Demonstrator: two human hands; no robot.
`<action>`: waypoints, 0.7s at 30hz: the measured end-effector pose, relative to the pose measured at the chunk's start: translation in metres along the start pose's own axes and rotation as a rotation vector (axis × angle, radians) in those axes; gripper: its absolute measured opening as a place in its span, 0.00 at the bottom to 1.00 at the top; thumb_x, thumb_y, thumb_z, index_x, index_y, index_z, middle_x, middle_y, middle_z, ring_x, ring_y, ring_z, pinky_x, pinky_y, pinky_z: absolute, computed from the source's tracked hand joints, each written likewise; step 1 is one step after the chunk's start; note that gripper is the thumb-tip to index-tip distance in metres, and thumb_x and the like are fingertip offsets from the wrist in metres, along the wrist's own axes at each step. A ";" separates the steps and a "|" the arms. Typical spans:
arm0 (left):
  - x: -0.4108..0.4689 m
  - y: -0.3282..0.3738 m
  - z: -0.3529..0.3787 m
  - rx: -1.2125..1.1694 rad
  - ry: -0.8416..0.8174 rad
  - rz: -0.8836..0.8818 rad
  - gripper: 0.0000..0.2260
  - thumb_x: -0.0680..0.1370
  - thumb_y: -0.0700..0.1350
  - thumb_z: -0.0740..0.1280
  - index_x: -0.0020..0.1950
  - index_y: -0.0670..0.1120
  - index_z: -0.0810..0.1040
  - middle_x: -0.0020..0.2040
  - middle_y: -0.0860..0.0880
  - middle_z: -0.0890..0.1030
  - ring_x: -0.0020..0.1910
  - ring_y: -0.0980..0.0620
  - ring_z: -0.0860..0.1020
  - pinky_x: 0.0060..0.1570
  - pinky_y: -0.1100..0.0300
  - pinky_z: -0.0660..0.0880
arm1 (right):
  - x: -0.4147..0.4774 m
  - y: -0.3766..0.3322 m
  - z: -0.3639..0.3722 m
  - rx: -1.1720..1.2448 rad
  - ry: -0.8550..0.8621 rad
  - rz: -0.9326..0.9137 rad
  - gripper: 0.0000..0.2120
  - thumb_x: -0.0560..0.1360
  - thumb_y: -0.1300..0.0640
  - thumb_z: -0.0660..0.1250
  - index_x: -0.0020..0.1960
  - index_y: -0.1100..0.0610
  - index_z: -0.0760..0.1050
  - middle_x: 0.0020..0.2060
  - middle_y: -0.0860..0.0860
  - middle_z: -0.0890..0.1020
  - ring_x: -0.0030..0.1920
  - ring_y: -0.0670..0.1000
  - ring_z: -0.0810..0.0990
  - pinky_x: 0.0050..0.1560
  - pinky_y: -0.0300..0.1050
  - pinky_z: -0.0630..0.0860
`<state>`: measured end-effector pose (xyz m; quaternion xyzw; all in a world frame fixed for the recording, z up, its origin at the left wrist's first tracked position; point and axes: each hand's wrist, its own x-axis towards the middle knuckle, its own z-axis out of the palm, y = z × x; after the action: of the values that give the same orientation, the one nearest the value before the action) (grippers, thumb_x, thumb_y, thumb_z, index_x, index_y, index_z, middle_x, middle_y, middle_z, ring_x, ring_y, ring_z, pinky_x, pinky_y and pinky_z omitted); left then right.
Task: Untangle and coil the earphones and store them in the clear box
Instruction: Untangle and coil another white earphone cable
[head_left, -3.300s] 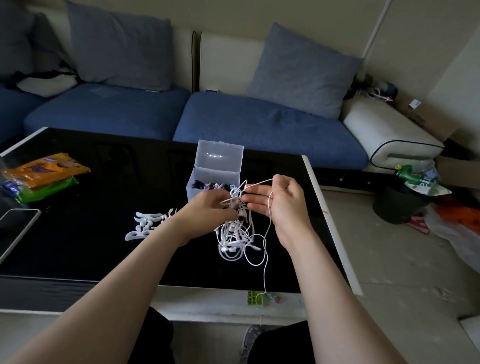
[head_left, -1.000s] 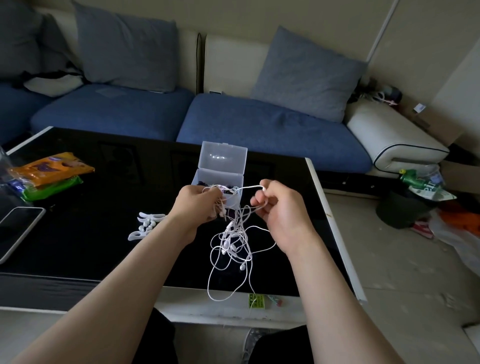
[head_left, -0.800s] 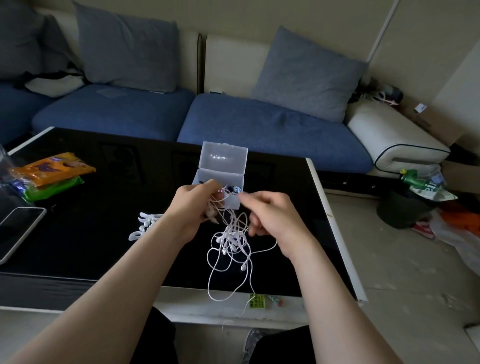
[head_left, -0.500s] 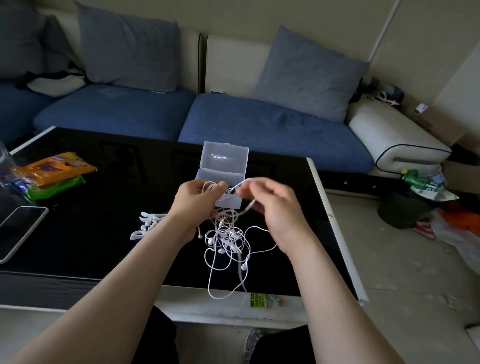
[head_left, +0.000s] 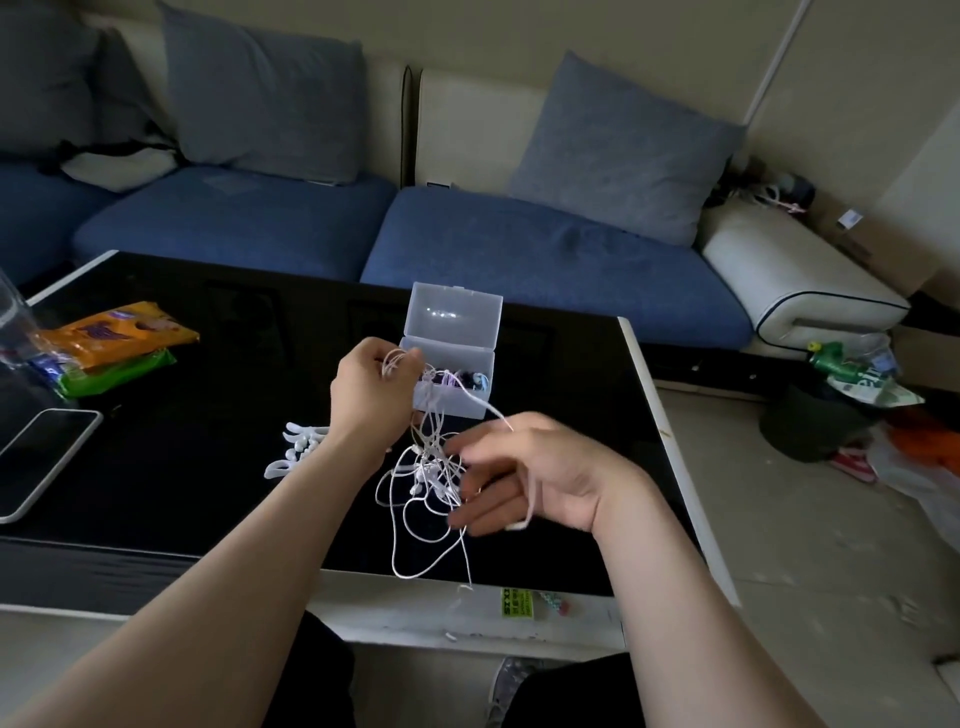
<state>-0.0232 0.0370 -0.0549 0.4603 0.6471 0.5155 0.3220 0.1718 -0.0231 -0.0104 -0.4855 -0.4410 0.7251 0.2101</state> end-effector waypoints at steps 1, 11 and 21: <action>-0.001 0.001 0.001 -0.008 -0.045 0.027 0.10 0.80 0.54 0.72 0.45 0.49 0.80 0.39 0.47 0.83 0.34 0.47 0.82 0.37 0.50 0.82 | 0.000 0.001 0.002 0.011 -0.035 0.016 0.17 0.81 0.67 0.69 0.69 0.67 0.75 0.40 0.62 0.84 0.47 0.67 0.88 0.45 0.56 0.87; -0.009 0.004 0.002 0.073 -0.312 0.172 0.12 0.76 0.51 0.79 0.44 0.45 0.82 0.36 0.47 0.83 0.32 0.54 0.79 0.32 0.58 0.77 | 0.002 -0.005 0.004 0.107 0.046 -0.045 0.24 0.80 0.50 0.72 0.66 0.68 0.76 0.50 0.68 0.87 0.50 0.67 0.88 0.48 0.53 0.87; -0.017 0.006 0.006 0.292 -0.330 0.277 0.09 0.76 0.53 0.77 0.42 0.51 0.82 0.37 0.53 0.84 0.36 0.55 0.82 0.35 0.60 0.78 | 0.029 0.013 -0.005 -0.337 0.439 -0.365 0.12 0.85 0.56 0.67 0.49 0.62 0.83 0.39 0.58 0.88 0.29 0.53 0.82 0.28 0.42 0.75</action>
<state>-0.0103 0.0231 -0.0520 0.6640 0.5841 0.3736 0.2798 0.1652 -0.0065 -0.0367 -0.5708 -0.5787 0.4705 0.3434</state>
